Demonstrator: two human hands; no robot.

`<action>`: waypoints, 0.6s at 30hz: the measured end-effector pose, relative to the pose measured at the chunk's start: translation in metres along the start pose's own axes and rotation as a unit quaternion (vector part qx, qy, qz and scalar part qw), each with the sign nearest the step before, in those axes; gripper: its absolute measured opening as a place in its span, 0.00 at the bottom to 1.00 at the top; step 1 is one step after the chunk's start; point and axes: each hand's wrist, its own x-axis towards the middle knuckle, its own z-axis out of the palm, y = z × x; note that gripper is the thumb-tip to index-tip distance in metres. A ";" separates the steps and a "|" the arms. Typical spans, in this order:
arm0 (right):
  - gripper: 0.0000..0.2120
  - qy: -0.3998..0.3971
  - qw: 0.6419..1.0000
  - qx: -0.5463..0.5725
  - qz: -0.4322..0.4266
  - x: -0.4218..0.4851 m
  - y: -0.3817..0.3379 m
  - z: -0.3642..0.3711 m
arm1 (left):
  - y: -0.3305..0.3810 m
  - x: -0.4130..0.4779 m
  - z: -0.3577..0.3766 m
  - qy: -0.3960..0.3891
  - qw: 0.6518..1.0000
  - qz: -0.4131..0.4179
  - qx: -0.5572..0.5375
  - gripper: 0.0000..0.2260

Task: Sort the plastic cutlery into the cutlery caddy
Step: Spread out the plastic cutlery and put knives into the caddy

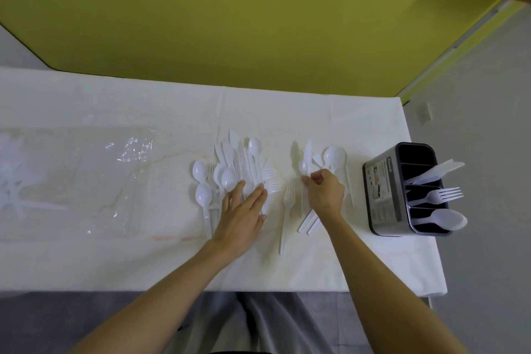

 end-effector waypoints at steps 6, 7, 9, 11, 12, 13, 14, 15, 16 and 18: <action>0.07 0.013 0.998 0.044 -0.035 -0.008 0.001 0.000 | 0.012 0.004 0.002 -0.022 1.000 0.016 -0.004 0.25; 0.07 -0.008 0.998 0.045 -0.052 -0.011 0.000 0.001 | 0.010 0.001 0.002 -0.013 1.000 0.015 0.000 0.25; 0.07 -0.060 0.994 0.040 -0.081 -0.016 -0.004 0.008 | 0.003 -0.007 0.002 0.019 1.000 0.015 0.016 0.24; 0.07 -0.097 0.990 0.038 -0.094 -0.023 -0.008 0.017 | -0.008 -0.011 0.005 0.038 0.999 0.009 0.037 0.23; 0.08 -0.105 0.989 0.031 -0.095 -0.026 -0.011 0.022 | -0.013 -0.011 0.006 0.038 0.998 0.005 0.044 0.22; 0.08 -0.108 0.990 0.017 -0.093 -0.028 -0.013 0.027 | -0.017 -0.012 0.006 0.036 0.998 0.000 0.047 0.22; 0.09 -0.107 0.990 0.001 -0.087 -0.030 -0.016 0.032 | -0.019 -0.012 0.006 0.031 0.998 -0.007 0.047 0.21; 0.10 -0.106 0.991 -0.017 -0.081 -0.031 -0.018 0.036 | -0.022 -0.012 0.007 0.027 0.999 -0.011 0.044 0.20; 0.11 -0.104 0.991 -0.036 -0.075 -0.032 -0.019 0.039 | -0.023 -0.013 0.007 0.026 0.999 -0.013 0.042 0.20; 0.12 -0.103 0.990 -0.071 -0.068 -0.032 -0.023 0.043 | -0.024 -0.015 0.008 0.024 0.999 -0.013 0.029 0.17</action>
